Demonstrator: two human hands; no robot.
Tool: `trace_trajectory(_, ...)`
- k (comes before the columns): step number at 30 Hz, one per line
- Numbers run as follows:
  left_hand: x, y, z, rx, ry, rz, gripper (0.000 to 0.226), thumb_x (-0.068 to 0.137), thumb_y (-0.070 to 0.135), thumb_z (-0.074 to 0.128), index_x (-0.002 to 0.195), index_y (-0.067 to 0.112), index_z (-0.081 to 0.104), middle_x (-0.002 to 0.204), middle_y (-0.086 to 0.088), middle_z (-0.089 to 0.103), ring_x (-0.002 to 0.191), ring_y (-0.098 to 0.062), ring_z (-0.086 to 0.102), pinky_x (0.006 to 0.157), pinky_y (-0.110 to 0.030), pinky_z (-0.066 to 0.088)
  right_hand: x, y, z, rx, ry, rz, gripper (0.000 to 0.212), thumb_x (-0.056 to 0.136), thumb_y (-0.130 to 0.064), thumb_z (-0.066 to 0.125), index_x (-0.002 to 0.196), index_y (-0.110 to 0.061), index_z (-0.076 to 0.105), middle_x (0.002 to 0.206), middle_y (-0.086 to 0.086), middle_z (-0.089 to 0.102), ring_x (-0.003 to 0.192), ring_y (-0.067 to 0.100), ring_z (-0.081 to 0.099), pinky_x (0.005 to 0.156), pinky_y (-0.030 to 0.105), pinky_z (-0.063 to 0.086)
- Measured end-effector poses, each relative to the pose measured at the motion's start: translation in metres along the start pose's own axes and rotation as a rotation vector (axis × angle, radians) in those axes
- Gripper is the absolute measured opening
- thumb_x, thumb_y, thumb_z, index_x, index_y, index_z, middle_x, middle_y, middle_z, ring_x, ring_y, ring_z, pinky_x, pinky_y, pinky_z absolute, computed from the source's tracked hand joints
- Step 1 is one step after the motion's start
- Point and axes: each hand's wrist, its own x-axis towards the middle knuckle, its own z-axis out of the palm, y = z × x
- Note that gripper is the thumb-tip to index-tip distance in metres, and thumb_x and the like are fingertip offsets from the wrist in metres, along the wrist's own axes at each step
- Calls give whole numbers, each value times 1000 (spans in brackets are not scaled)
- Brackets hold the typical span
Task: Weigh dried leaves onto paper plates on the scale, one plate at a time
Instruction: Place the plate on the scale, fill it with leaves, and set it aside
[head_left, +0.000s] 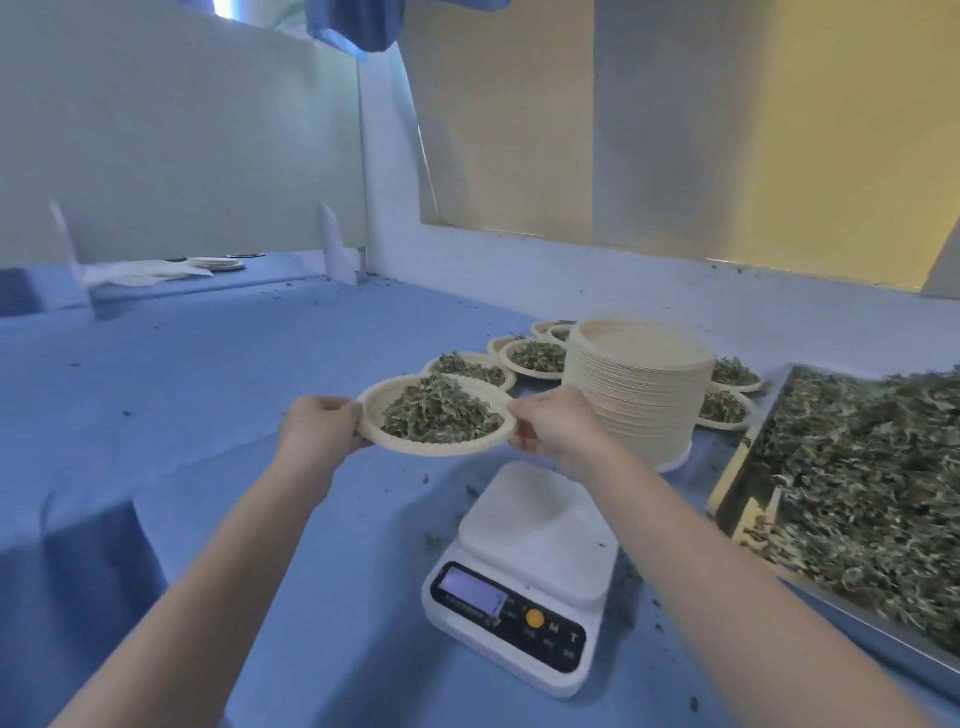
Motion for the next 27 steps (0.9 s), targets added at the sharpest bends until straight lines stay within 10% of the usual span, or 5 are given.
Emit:
trace_trajectory(7, 52, -38, -11, 7, 61, -78, 31, 92, -7, 42, 66, 8, 52, 84, -12, 59, 77, -25, 61, 82, -32, 51, 70, 12, 58, 10, -104, 204, 22, 84, 19, 53, 73, -1, 50, 73, 14, 54, 67, 22, 56, 39, 21, 51)
trace_trajectory(15, 100, -74, 6, 335, 14, -102, 28, 94, 4, 42, 116, 6, 59, 118, -16, 62, 110, -35, 57, 95, -45, 46, 119, 35, 84, -399, -155, 143, 37, 83, 9, 56, 120, 10, 56, 121, 21, 60, 96, 24, 57, 92, 37, 51)
trace_trajectory(20, 121, -82, 16, 521, 5, -69, 27, 96, 12, 41, 114, 8, 60, 116, -14, 63, 108, -32, 55, 85, -33, 42, 122, 36, 87, -502, -191, 66, 24, 88, 4, 47, 100, -5, 65, 96, 11, 57, 86, 21, 45, 65, 28, 35)
trace_trajectory(27, 117, -73, 18, 661, 12, -38, 36, 100, 12, 35, 133, 4, 46, 143, -15, 40, 129, -30, 40, 98, -33, 33, 111, 29, 89, -604, -263, 53, 28, 92, -1, 42, 113, -5, 59, 112, 11, 61, 95, 24, 53, 73, 28, 39)
